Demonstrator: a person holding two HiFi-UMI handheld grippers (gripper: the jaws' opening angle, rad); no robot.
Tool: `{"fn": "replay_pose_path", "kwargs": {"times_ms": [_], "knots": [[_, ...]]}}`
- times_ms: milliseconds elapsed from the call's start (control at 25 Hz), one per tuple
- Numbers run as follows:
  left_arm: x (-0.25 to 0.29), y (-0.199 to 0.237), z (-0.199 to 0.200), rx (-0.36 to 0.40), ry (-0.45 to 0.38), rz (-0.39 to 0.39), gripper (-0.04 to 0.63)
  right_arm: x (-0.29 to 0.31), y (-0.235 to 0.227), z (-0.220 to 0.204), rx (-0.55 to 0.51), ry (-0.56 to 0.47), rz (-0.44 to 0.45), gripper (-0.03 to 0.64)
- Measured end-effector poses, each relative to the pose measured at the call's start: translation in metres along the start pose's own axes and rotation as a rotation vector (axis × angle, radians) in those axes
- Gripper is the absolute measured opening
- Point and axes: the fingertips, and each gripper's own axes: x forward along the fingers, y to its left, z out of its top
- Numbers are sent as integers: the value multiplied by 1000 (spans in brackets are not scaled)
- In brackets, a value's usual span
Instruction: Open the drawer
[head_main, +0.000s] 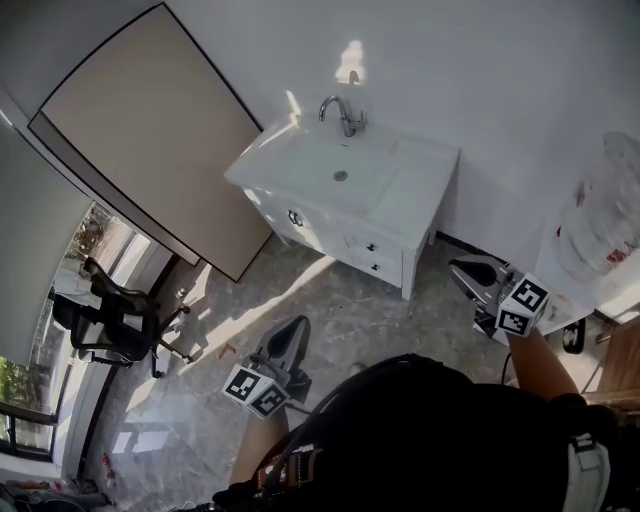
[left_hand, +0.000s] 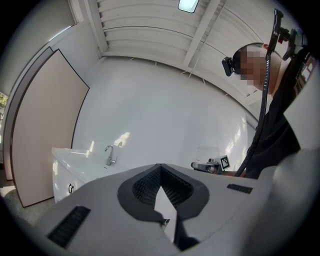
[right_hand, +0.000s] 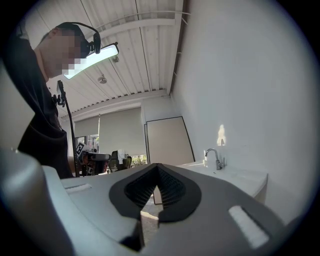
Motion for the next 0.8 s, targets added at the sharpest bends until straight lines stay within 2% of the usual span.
{"fn": "replay_pose_path", "kwargs": {"times_ms": [200,480,640,800], "knots": [[21,56,15,-7,-23,-78,-8,44,-4,19,-34,-9,-53,-6],[46,138,61,17,-29,-184,-8,99,-21,45,-49,-20,-201,-6],[57,178,69,12,-22,-214,-8,137,-24,39,-37,2,-222,-6],[64,208,66,6,-16,-204,-8,170,-31,29,-25,22,-204,-6]]}}
